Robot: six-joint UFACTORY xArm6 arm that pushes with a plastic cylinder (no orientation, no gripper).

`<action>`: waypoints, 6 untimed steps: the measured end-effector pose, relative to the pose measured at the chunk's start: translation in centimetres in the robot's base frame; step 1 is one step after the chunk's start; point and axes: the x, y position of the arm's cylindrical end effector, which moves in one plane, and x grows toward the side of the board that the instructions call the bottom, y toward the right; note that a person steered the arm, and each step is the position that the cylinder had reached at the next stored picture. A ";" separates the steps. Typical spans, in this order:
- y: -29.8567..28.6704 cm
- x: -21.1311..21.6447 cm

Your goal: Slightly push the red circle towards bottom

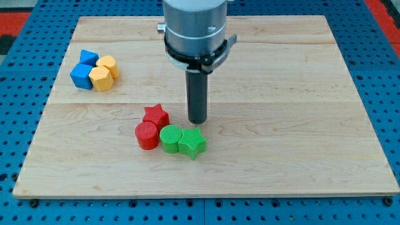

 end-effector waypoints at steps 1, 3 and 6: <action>-5.7 1.1; -12.8 -4.6; -18.2 4.6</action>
